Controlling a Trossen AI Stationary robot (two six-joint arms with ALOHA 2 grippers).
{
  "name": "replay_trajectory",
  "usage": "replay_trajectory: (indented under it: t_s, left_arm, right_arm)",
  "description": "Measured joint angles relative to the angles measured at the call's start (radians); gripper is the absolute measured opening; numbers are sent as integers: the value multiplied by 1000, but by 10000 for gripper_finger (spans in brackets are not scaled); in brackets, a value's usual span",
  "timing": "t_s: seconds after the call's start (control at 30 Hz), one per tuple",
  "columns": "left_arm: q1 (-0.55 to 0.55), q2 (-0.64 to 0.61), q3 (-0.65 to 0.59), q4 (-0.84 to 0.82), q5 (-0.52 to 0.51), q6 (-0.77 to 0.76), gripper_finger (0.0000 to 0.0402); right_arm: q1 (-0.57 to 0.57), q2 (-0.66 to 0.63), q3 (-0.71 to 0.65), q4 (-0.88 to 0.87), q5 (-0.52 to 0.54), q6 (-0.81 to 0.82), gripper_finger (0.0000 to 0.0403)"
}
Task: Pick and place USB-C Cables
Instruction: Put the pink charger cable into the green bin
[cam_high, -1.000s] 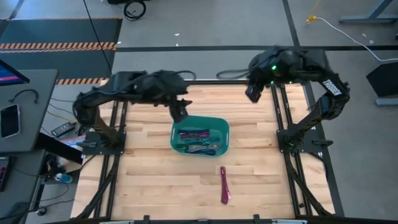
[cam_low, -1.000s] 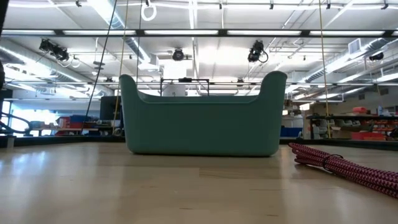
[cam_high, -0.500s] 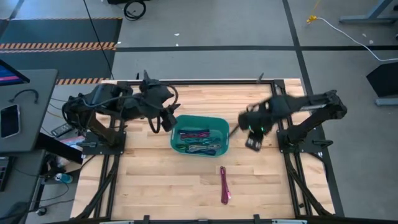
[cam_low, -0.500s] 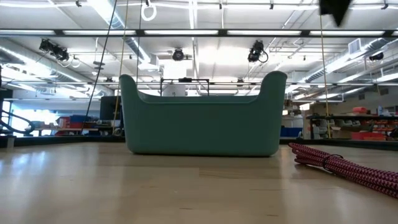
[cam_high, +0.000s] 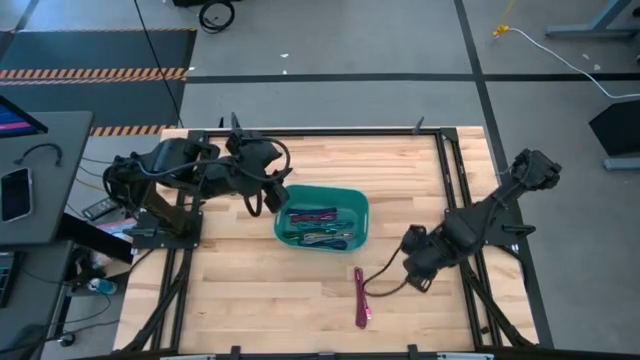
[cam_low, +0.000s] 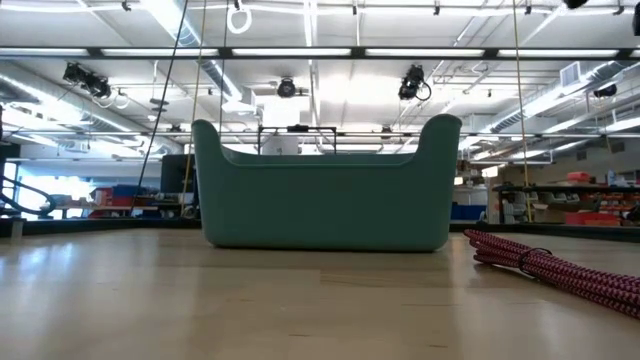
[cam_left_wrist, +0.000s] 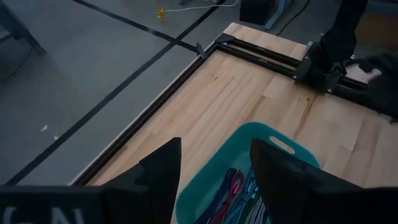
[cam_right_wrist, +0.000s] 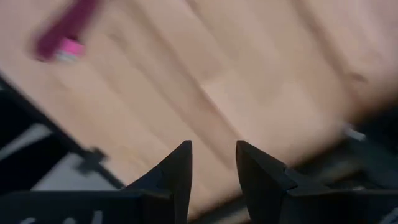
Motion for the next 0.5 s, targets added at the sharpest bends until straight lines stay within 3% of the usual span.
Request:
replay_trajectory:
  t_s: [0.33,0.5]
  left_arm:
    - [0,-1,0,-4,-1,93,199]
    - [0,-1,0,-6,0,178,199]
  right_arm:
    - [38,0,-63,365,231,211,129]
    - [27,24,-91,472,285,297,129]
